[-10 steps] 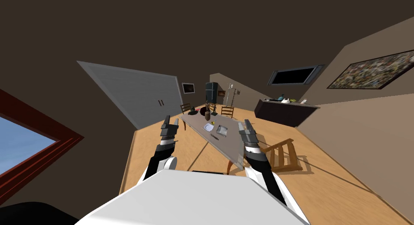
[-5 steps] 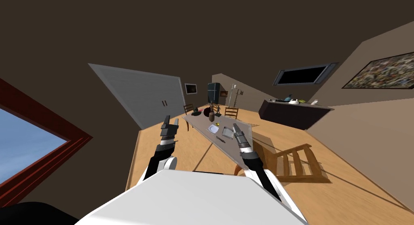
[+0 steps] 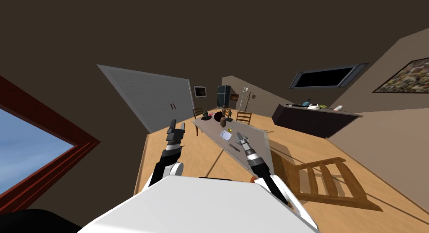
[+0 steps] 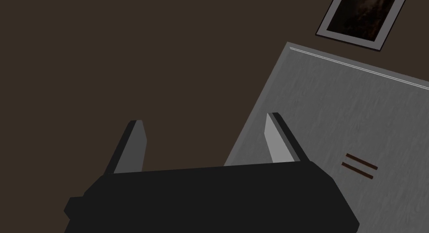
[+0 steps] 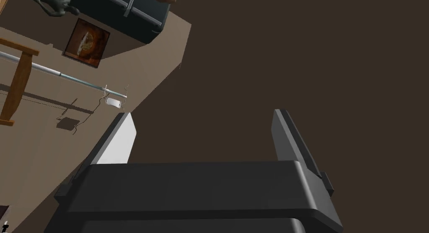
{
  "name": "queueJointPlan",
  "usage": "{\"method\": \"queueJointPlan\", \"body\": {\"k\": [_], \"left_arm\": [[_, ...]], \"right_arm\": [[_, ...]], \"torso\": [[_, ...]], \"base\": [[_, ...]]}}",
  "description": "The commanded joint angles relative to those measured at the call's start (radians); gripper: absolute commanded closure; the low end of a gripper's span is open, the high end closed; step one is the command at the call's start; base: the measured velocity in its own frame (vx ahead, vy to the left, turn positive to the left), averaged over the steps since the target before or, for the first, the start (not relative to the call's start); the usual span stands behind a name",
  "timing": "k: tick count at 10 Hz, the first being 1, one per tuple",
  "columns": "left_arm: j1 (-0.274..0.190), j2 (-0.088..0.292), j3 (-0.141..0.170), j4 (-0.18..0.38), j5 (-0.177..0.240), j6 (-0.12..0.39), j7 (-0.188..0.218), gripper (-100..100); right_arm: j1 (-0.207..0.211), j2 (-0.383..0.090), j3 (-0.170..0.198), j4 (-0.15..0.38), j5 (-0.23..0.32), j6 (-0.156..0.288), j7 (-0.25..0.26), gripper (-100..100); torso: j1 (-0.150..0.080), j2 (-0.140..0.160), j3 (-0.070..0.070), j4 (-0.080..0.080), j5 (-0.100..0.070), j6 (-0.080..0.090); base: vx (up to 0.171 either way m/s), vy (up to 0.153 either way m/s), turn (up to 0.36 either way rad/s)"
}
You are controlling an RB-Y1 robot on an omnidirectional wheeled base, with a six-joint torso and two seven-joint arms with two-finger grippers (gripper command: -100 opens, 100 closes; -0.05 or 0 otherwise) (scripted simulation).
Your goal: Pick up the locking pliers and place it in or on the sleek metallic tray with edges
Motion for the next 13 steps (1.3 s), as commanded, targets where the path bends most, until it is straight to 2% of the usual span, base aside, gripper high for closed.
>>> {"method": "queueJointPlan", "body": {"k": [1, 2, 3, 4, 5, 8, 9, 11, 12, 13], "left_arm": [[0.0, 0.0, 0.0, 0.0, 0.0, 0.0, 0.0, 0], [0.0, 0.0, 0.0, 0.0, 0.0, 0.0, 0.0, 0], [0.0, 0.0, 0.0, 0.0, 0.0, 0.0, 0.0, 0], [0.0, 0.0, 0.0, 0.0, 0.0, 0.0, 0.0, 0], [0.0, 0.0, 0.0, 0.0, 0.0, 0.0, 0.0, 0], [0.0, 0.0, 0.0, 0.0, 0.0, 0.0, 0.0, 0], [0.0, 0.0, 0.0, 0.0, 0.0, 0.0, 0.0, 0], [0.0, 0.0, 0.0, 0.0, 0.0, 0.0, 0.0, 0], [0.0, 0.0, 0.0, 0.0, 0.0, 0.0, 0.0, 0], [0.0, 0.0, 0.0, 0.0, 0.0, 0.0, 0.0, 0]], "right_arm": [[-0.005, -0.025, 0.028, 0.046, 0.015, 0.021, 0.05, -100], [-0.013, -0.052, 0.05, 0.078, 0.024, 0.047, 0.079, -100], [-0.013, -0.052, 0.05, 0.082, 0.024, 0.047, 0.092, -100], [-0.02, -0.079, 0.073, 0.118, 0.033, 0.074, 0.124, -100], [-0.02, -0.079, 0.073, 0.118, 0.033, 0.074, 0.131, -100], [-0.046, -0.159, 0.152, 0.226, 0.055, 0.154, 0.234, -100], [-0.046, -0.162, 0.152, 0.238, 0.055, 0.158, 0.249, -100], [-0.065, -0.219, 0.209, 0.308, 0.065, 0.214, 0.316, -100], [-0.065, -0.219, 0.209, 0.323, 0.065, 0.214, 0.325, -100], [-0.075, -0.248, 0.238, 0.363, 0.068, 0.243, 0.362, -100]], "torso": [[0.0, 0.0, 0.0, 0.0, 0.0, 0.0], [0.0, -0.001, 0.0, 0.0, 0.0, 0.0], [0.002, -0.001, -0.001, 0.0, 0.0, 0.0], [0.001, 0.0, 0.0, 0.0, 0.0, 0.0], [0.001, 0.0, 0.0, 0.0, 0.0, 0.0], [0.0, -0.003, -0.001, 0.0, 0.0, 0.0], [0.002, -0.005, -0.003, -0.001, 0.0, 0.0], [0.0, 0.0, 0.0, 0.0, 0.0, 0.0], [0.001, -0.001, -0.001, 0.0, 0.0, 0.0], [-0.001, -0.001, 0.0, 0.0, 0.0, 0.0]], "base": [[0.085, 0.111, 0.038], [0.093, 0.15, 0.113], [0.068, 0.124, 0.019], [0.081, 0.119, 0.051], [0.081, 0.101, 0.028], [0.128, 0.125, 0.095], [0.099, 0.121, 0.024], [0.093, 0.118, 0.087], [0.096, 0.087, 0.039], [0.111, 0.08, 0.062]]}}
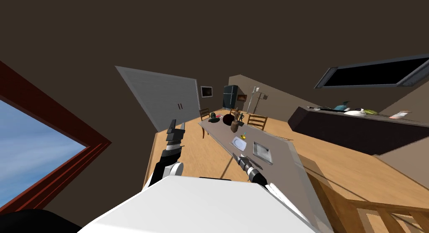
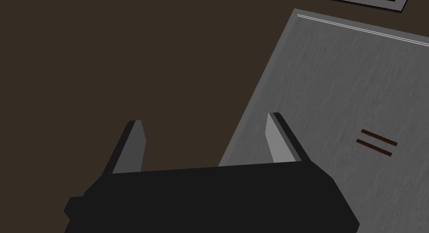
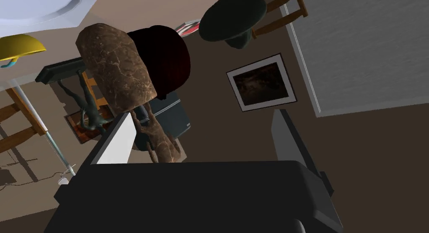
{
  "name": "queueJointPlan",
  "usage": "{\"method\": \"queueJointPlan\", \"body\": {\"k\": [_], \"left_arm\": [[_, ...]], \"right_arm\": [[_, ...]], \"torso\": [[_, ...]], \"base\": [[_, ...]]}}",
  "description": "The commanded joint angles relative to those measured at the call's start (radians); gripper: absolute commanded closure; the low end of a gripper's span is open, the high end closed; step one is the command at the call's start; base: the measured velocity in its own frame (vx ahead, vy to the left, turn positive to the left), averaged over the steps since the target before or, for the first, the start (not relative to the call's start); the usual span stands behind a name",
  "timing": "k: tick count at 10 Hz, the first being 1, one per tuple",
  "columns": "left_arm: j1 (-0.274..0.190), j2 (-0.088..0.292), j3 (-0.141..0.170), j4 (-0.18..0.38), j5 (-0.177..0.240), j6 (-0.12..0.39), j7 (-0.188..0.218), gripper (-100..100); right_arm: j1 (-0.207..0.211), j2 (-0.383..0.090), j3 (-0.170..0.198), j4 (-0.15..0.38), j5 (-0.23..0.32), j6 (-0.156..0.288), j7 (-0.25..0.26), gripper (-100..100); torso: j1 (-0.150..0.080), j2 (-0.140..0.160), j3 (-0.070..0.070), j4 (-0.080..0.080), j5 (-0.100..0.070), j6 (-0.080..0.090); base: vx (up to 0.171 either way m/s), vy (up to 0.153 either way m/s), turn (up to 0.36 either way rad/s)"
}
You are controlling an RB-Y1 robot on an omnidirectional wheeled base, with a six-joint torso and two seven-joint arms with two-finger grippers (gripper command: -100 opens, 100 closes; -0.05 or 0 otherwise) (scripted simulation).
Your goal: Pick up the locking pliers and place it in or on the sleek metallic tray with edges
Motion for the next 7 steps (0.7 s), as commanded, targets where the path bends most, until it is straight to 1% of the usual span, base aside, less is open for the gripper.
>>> {"method": "queueJointPlan", "body": {"k": [1, 2, 4, 5, 6, 7], "left_arm": [[0.0, 0.0, 0.0, 0.0, 0.0, 0.0, 0.0, 0], [0.0, 0.0, 0.0, 0.0, 0.0, 0.0, 0.0, 0], [0.0, 0.0, 0.0, 0.0, 0.0, 0.0, 0.0, 0], [0.0, 0.0, 0.0, 0.0, 0.0, 0.0, 0.0, 0], [0.0, 0.0, 0.0, 0.0, 0.0, 0.0, 0.0, 0], [0.0, 0.0, 0.0, 0.0, 0.0, 0.0, 0.0, 0]], "right_arm": [[-0.026, -0.05, 0.047, 0.05, -0.001, 0.05, 0.05, -100], [-0.026, -0.053, 0.047, 0.065, -0.001, 0.055, 0.053, -100], [-0.047, -0.11, 0.107, 0.14, 0.001, 0.11, 0.112, -100], [-0.047, -0.11, 0.107, 0.155, 0.001, 0.11, 0.121, -100], [-0.058, -0.137, 0.137, 0.182, 0.001, 0.137, 0.153, -100], [-0.058, -0.137, 0.137, 0.199, 0.001, 0.137, 0.153, -100]], "torso": [[0.0, 0.0, 0.0, 0.0, 0.0, 0.0], [0.001, -0.001, 0.0, 0.0, 0.0, 0.0], [0.0, 0.001, 0.001, 0.0, 0.0, 0.0], [0.0, 0.0, 0.0, 0.0, 0.0, 0.0], [-0.001, 0.001, 0.0, 0.0, 0.0, 0.0], [-0.002, 0.002, 0.001, 0.0, 0.0, 0.0]], "base": [[0.117, 0.109, 0.132], [0.084, 0.081, 0.036], [0.104, 0.084, 0.091], [0.093, 0.067, 0.027], [0.078, 0.052, 0.084], [0.06, 0.04, 0.033]]}}
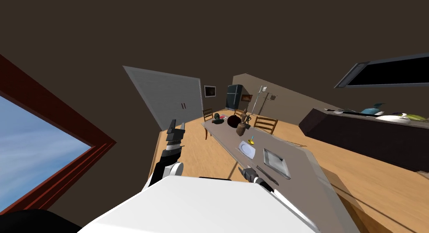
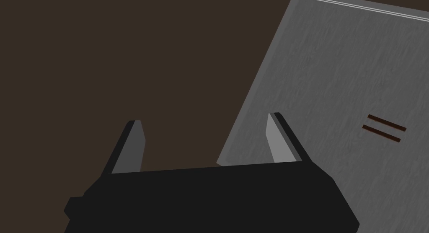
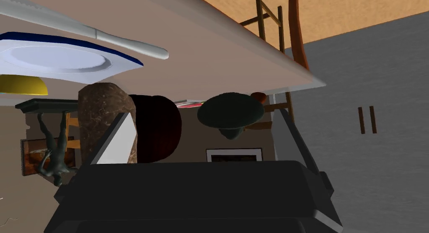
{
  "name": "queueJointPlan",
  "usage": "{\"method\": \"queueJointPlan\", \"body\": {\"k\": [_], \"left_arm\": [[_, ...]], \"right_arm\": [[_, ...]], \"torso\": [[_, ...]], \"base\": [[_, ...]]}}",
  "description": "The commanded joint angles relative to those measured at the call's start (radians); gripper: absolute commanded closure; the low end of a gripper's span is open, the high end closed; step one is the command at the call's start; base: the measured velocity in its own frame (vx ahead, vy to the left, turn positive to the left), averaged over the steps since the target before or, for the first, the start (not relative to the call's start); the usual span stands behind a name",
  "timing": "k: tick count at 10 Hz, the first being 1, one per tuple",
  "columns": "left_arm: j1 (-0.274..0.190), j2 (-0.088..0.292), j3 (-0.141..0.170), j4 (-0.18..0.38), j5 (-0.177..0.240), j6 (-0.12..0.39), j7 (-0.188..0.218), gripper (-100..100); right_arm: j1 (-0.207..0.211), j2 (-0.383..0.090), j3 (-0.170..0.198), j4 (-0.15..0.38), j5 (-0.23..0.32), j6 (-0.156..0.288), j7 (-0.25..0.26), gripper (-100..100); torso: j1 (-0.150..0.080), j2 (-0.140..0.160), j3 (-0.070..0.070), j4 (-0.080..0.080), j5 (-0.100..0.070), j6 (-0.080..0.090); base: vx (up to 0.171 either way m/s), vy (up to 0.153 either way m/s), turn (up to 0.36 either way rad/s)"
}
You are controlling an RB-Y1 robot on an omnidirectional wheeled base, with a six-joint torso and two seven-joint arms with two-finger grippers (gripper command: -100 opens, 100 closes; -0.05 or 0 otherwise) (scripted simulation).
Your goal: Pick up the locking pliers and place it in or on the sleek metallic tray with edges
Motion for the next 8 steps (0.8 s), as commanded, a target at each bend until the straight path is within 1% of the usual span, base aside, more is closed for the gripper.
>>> {"method": "queueJointPlan", "body": {"k": [1, 2, 3, 4, 6, 7, 8], "left_arm": [[0.0, 0.0, 0.0, 0.0, 0.0, 0.0, 0.0, 0], [0.0, 0.0, 0.0, 0.0, 0.0, 0.0, 0.0, 0], [0.0, 0.0, 0.0, 0.0, 0.0, 0.0, 0.0, 0], [0.0, 0.0, 0.0, 0.0, 0.0, 0.0, 0.0, 0], [0.0, 0.0, 0.0, 0.0, 0.0, 0.0, 0.0, 0], [0.0, 0.0, 0.0, 0.0, 0.0, 0.0, 0.0, 0], [0.0, 0.0, 0.0, 0.0, 0.0, 0.0, 0.0, 0]], "right_arm": [[-0.014, -0.036, 0.034, 0.05, -0.004, 0.027, 0.033, -100], [-0.024, -0.059, 0.064, 0.102, -0.006, 0.052, 0.062, -100], [-0.034, -0.086, 0.093, 0.125, -0.009, 0.075, 0.088, -100], [-0.034, -0.086, 0.094, 0.145, -0.009, 0.076, 0.088, -100], [-0.053, -0.132, 0.151, 0.217, -0.017, 0.12, 0.137, -100], [-0.053, -0.132, 0.151, 0.226, -0.017, 0.12, 0.137, -100], [-0.062, -0.153, 0.179, 0.265, -0.021, 0.139, 0.159, -100]], "torso": [[0.0, 0.0, 0.0, 0.0, 0.0, 0.0], [0.0, 0.0, 0.0, 0.0, 0.0, 0.0], [0.001, -0.001, 0.0, 0.0, 0.0, 0.0], [0.001, -0.003, -0.001, 0.0, 0.0, 0.0], [0.0, 0.0, 0.0, 0.0, 0.0, 0.0], [-0.001, -0.001, 0.0, 0.0, 0.0, 0.0], [-0.001, 0.0, 0.0, 0.0, 0.0, 0.0]], "base": [[0.061, 0.048, 0.077], [0.086, 0.06, 0.116], [0.122, 0.062, 0.109], [0.083, 0.045, 0.025], [0.072, 0.036, 0.087], [0.068, 0.022, 0.031], [0.063, 0.024, 0.054]]}}
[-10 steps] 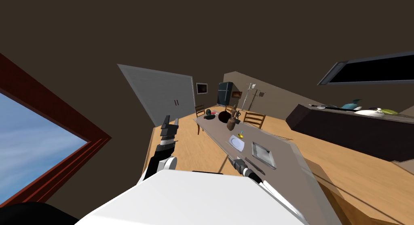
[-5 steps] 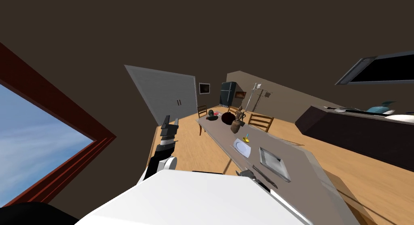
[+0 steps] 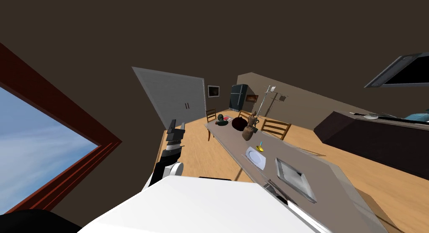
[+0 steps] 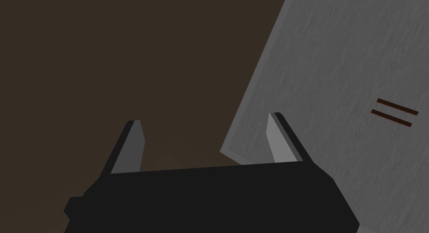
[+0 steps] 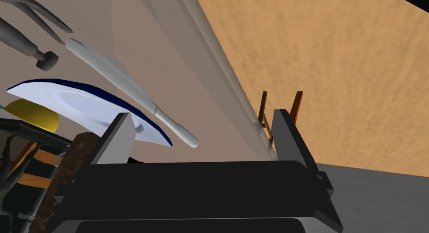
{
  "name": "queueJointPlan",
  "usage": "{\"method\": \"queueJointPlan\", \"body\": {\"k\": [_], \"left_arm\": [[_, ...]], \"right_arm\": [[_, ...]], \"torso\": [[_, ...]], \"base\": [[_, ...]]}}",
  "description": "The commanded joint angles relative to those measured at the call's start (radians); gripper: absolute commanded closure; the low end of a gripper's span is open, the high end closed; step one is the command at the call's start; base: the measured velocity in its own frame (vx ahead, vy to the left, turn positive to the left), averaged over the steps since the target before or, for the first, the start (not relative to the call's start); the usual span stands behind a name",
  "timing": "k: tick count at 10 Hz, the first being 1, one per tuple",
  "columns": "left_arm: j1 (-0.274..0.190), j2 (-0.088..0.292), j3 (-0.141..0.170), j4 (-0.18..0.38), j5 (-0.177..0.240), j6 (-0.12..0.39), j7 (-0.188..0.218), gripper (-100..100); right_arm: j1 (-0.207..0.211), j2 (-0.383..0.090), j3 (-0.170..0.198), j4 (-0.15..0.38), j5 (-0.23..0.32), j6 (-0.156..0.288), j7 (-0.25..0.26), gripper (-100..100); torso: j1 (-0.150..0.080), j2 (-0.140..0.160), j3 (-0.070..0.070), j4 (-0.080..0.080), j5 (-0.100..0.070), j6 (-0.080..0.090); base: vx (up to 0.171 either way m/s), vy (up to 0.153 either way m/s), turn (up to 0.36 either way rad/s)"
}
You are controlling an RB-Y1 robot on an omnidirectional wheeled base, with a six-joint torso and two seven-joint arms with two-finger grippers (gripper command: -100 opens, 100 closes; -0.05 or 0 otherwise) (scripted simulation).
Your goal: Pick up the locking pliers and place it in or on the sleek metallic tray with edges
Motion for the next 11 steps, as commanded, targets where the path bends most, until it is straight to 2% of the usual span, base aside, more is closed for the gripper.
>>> {"method": "queueJointPlan", "body": {"k": [1, 2, 3, 4, 7, 8, 10, 11], "left_arm": [[0.0, 0.0, 0.0, 0.0, 0.0, 0.0, 0.0, 0], [0.0, 0.0, 0.0, 0.0, 0.0, 0.0, 0.0, 0], [0.0, 0.0, 0.0, 0.0, 0.0, 0.0, 0.0, 0], [0.0, 0.0, 0.0, 0.0, 0.0, 0.0, 0.0, 0], [0.0, 0.0, 0.0, 0.0, 0.0, 0.0, 0.0, 0], [0.0, 0.0, 0.0, 0.0, 0.0, 0.0, 0.0, 0], [0.0, 0.0, 0.0, 0.0, 0.0, 0.0, 0.0, 0], [0.0, 0.0, 0.0, 0.0, 0.0, 0.0, 0.0, 0]], "right_arm": [[0.004, -0.025, 0.029, 0.047, 0.003, 0.034, 0.035, -100], [0.004, -0.025, 0.029, 0.047, 0.003, 0.034, 0.035, -100], [-0.003, -0.043, 0.054, 0.078, -0.002, 0.051, 0.053, -100], [-0.003, -0.043, 0.054, 0.081, -0.002, 0.051, 0.053, -100], [-0.023, -0.087, 0.121, 0.169, -0.017, 0.093, 0.097, -100], [-0.032, -0.106, 0.155, 0.213, -0.026, 0.113, 0.117, -100], [-0.041, -0.122, 0.184, 0.251, -0.034, 0.13, 0.134, -100], [-0.05, -0.114, 0.18, 0.253, -0.039, 0.115, 0.13, -100]], "torso": [[0.0, 0.0, 0.0, 0.0, 0.0, 0.0], [0.0, 0.0, 0.0, 0.0, 0.0, 0.0], [-0.001, 0.001, 0.0, 0.0, 0.0, 0.0], [-0.001, 0.001, 0.001, 0.0, 0.0, 0.0], [-0.002, 0.001, 0.001, 0.0, 0.0, 0.0], [-0.002, 0.0, 0.0, 0.0, -0.001, 0.0], [-0.003, -0.001, -0.001, 0.0, -0.001, 0.0], [-0.003, 0.0, 0.0, 0.0, -0.001, 0.0]], "base": [[0.081, 0.018, 0.098], [0.057, 0.007, 0.043], [0.049, 0.011, 0.056], [0.043, 0.002, 0.036], [0.06, -0.007, 0.074], [0.095, -0.019, 0.142], [0.074, -0.022, 0.049], [0.029, -0.012, 0.008]]}}
